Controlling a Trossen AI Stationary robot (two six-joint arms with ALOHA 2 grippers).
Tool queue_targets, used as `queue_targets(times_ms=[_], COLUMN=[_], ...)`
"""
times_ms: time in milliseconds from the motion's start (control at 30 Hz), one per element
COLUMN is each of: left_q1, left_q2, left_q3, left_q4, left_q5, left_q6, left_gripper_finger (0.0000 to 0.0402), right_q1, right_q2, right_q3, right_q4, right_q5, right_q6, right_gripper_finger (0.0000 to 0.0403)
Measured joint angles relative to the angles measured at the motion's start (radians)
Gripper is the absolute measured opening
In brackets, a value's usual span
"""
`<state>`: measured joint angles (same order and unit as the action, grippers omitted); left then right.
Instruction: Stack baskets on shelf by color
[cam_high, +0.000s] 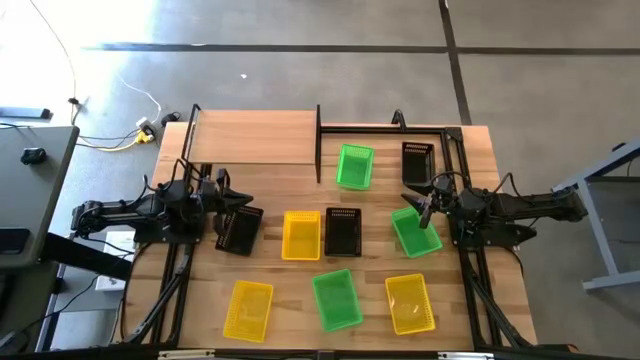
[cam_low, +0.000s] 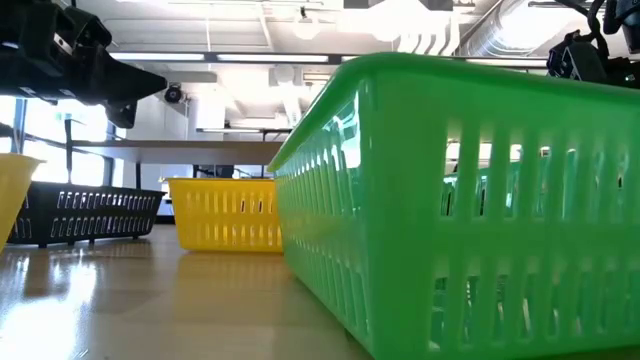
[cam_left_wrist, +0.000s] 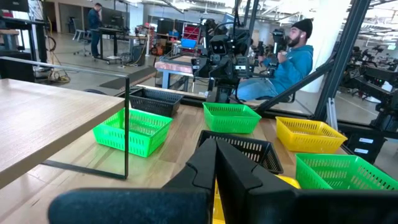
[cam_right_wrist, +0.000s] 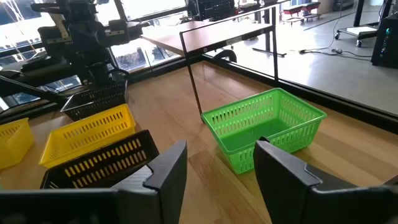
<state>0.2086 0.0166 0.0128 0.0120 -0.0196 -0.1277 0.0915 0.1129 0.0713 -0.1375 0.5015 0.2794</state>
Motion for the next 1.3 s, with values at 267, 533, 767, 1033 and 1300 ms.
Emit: queue_targets(times_ms=[267, 533, 767, 1033, 1300], left_q1=[0.000, 0.000, 0.000, 0.000, 0.000], left_q2=[0.000, 0.000, 0.000, 0.000, 0.000], left_q3=[0.000, 0.000, 0.000, 0.000, 0.000], left_q4=[0.000, 0.000, 0.000, 0.000, 0.011], left_q5=[0.000, 0.000, -0.008, -0.020, -0.029], left_q6=[0.000, 0.000, 0.000, -0.159, -0.458], left_gripper_finger=[0.0000, 0.0000, 0.0000, 0.0000, 0.0000], right_q1=[0.000, 0.000, 0.000, 0.000, 0.000], right_q2=[0.000, 0.000, 0.000, 0.000, 0.000], right_q3=[0.000, 0.000, 0.000, 0.000, 0.000], right_q4=[0.000, 0.000, 0.000, 0.000, 0.000], right_q5=[0.000, 0.000, 0.000, 0.002, 0.001], right_q6=[0.000, 0.000, 0.000, 0.000, 0.085], right_gripper_finger=[0.0169, 0.0169, 0.0169, 0.0169, 0.0169])
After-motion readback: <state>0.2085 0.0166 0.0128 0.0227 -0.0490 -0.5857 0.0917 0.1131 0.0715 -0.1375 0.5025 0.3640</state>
